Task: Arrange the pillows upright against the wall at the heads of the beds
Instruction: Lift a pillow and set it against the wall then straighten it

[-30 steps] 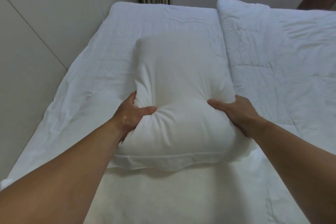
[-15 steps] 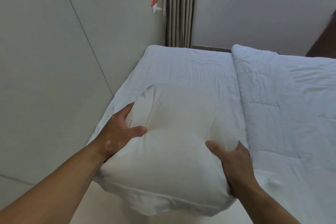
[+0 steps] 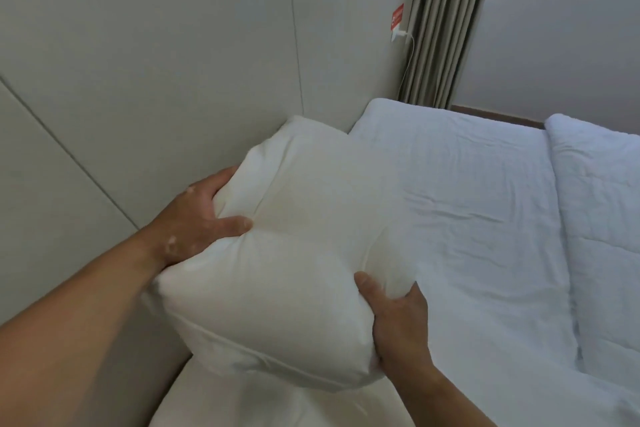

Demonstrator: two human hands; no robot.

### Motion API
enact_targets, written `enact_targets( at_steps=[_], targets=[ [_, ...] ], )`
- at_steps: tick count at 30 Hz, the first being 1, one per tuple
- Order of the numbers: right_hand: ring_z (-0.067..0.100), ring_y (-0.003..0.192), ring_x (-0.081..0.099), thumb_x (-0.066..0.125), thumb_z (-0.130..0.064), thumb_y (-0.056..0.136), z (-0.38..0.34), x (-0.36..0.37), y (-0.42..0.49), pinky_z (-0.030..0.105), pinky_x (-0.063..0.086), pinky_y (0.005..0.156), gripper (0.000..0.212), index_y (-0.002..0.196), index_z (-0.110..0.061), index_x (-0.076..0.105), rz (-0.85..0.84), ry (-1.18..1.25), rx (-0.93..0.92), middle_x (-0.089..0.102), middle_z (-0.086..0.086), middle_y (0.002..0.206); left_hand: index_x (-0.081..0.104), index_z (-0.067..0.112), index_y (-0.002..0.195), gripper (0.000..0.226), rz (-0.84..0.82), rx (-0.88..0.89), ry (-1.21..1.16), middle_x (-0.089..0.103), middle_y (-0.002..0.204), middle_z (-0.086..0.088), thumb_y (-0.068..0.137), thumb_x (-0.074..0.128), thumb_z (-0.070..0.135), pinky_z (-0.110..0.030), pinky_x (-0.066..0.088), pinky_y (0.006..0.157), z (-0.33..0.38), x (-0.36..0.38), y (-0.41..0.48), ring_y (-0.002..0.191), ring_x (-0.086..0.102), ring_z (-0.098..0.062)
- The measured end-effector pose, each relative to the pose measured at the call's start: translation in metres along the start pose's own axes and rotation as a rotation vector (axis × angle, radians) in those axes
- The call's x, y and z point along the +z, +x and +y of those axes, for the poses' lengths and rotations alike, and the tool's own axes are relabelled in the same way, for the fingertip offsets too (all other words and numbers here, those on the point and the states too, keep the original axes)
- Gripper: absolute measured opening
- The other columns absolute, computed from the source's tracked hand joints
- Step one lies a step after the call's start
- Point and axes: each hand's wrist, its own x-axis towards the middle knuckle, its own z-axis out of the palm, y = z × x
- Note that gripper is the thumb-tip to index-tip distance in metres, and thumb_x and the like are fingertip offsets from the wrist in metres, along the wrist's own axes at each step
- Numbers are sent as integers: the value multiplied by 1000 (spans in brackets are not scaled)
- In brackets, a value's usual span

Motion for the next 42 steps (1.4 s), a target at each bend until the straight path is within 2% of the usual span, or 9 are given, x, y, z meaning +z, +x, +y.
enact_targets(
  at_steps=[12, 14, 16, 19, 22, 27, 29, 33, 42],
  targets=[
    [-17, 79, 69, 81, -19, 87, 123, 101, -33, 14, 54, 76, 22, 89, -37, 69, -227, -130, 268, 76, -28, 80, 47, 49, 148, 91, -140, -133, 186, 62, 129, 42, 64, 78, 63, 3, 38, 87, -142, -18, -15, 116, 58, 20],
    [-11, 92, 70, 81, -40, 83, 138, 109, -36, 27, 56, 92, 16, 96, -37, 72, -277, -239, 319, 78, -24, 91, 41, 54, 147, 88, -152, -181, 234, 55, 143, 30, 69, 81, 57, -6, 35, 95, -168, -12, -19, 128, 55, 2],
    [1, 109, 70, 74, -61, 76, 151, 112, -37, 38, 53, 104, 47, 114, -33, 72, -396, -367, 386, 79, -18, 107, 29, 69, 136, 85, -170, -239, 282, 50, 152, 17, 78, 86, 45, -23, 35, 104, -191, -7, -25, 136, 50, -11],
    [13, 122, 66, 68, -63, 85, 143, 113, -23, 36, 48, 109, 57, 128, -26, 70, -597, -681, 338, 75, -11, 121, 19, 83, 121, 91, -167, -344, 329, 50, 157, 1, 83, 85, 32, -33, 39, 109, -217, 2, -34, 140, 51, -25],
    [26, 128, 62, 61, -63, 91, 112, 113, 7, 31, 48, 102, 61, 128, -16, 72, -830, -1123, 299, 73, 6, 128, 21, 69, 143, 96, -131, -411, 329, 58, 150, -9, 83, 85, 30, -33, 42, 103, -231, 8, -41, 135, 56, -28],
    [25, 85, 61, 66, -63, 86, 41, 132, 81, 29, 41, 66, 51, 72, -15, 63, -860, -1578, -78, 57, 1, 74, 19, 35, 163, 112, -111, -455, 281, 44, 163, -7, 77, 89, 40, -33, 37, 115, -237, 9, -42, 142, 49, -27],
    [21, 91, 61, 72, -54, 87, 8, 153, 109, 28, 44, 72, 39, 99, -17, 72, -831, -1557, -290, 61, -2, 87, 17, 33, 164, 115, -124, -491, 272, 43, 164, -6, 75, 88, 48, -32, 35, 116, -234, 8, -44, 145, 46, -26],
    [22, 126, 57, 80, -46, 84, -28, 200, 160, 33, 46, 102, 75, 149, -25, 48, -828, -1451, -599, 59, 2, 140, 21, 32, 163, 124, -141, -554, 267, 59, 150, -5, 62, 81, 73, -37, 40, 114, -231, 8, -50, 138, 52, -25],
    [18, 159, 0, 87, -62, 58, -8, 296, 221, 59, 16, 123, 136, 165, -33, 9, -1062, -1930, -868, 7, -11, 173, 31, 32, 159, 107, -80, -612, 319, 61, 146, 5, 70, 78, 71, -30, 43, 96, -237, 24, -63, 132, 57, -22]
  ],
)
